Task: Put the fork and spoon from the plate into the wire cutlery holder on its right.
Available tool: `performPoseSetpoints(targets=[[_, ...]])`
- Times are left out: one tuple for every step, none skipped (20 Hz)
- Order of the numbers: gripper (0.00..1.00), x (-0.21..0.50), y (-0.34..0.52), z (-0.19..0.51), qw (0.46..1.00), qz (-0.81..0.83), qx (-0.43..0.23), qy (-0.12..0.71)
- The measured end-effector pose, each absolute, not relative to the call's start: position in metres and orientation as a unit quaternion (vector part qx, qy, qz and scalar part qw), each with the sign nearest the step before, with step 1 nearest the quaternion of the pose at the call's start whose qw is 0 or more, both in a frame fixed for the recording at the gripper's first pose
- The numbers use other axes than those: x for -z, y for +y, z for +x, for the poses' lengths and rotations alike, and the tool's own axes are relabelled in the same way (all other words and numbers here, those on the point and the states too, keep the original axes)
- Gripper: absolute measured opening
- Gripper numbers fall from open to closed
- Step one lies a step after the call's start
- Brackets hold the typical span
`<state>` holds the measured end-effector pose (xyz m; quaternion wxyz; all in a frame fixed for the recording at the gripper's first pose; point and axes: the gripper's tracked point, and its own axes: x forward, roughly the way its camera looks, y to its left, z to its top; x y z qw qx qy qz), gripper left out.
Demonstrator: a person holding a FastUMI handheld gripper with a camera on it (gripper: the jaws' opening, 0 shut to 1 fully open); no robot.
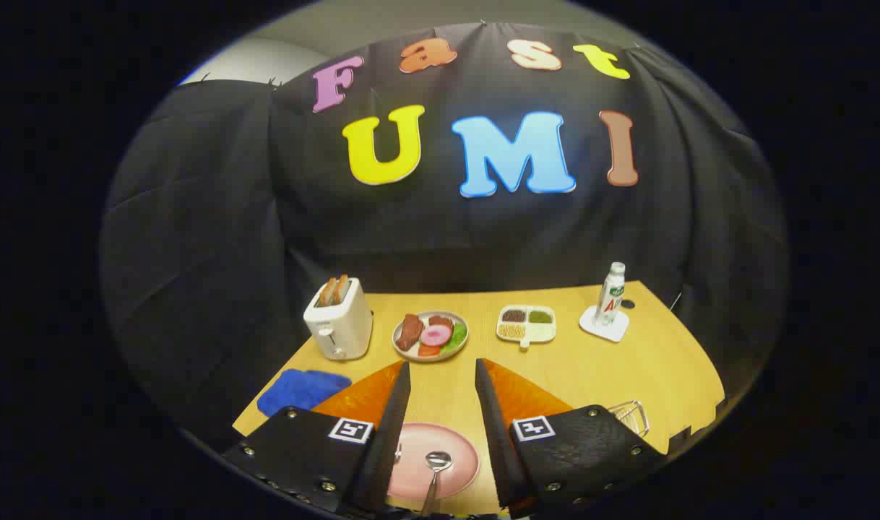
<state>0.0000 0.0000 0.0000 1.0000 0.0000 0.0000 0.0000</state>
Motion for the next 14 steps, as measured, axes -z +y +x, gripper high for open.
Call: performPoseSetpoints(targets=[[0.56,0.016,0.002,0.005,1.000,0.005,-0.004,0.029],[0.56,0.030,0.003,0.010,0.998,0.014,-0.008,0.054],[0.56,0.046,0.004,0.015,0.997,0.021,-0.011,0.079],[0.56,0.061,0.005,0.019,0.994,0.025,-0.012,0.104],[0.56,0.081,0.006,0.024,0.991,0.026,-0.013,0.133],[0.56,0.098,0.006,0.026,0.986,0.028,-0.013,0.161],[0.56,0.116,0.007,0.029,0.982,0.033,-0.016,0.185],[0.56,0.130,0.009,0.031,0.978,0.037,-0.018,0.207],[0.56,0.147,0.010,0.033,0.973,0.038,-0.019,0.229],[0.56,0.158,0.012,0.033,0.968,0.043,-0.020,0.247],[0.54,0.170,0.014,0.035,0.964,0.045,-0.021,0.263],[0.53,0.180,0.015,0.035,0.959,0.045,-0.021,0.278],[0.53,0.190,0.016,0.036,0.955,0.045,-0.021,0.291],[0.53,0.198,0.016,0.037,0.952,0.044,-0.019,0.302]])
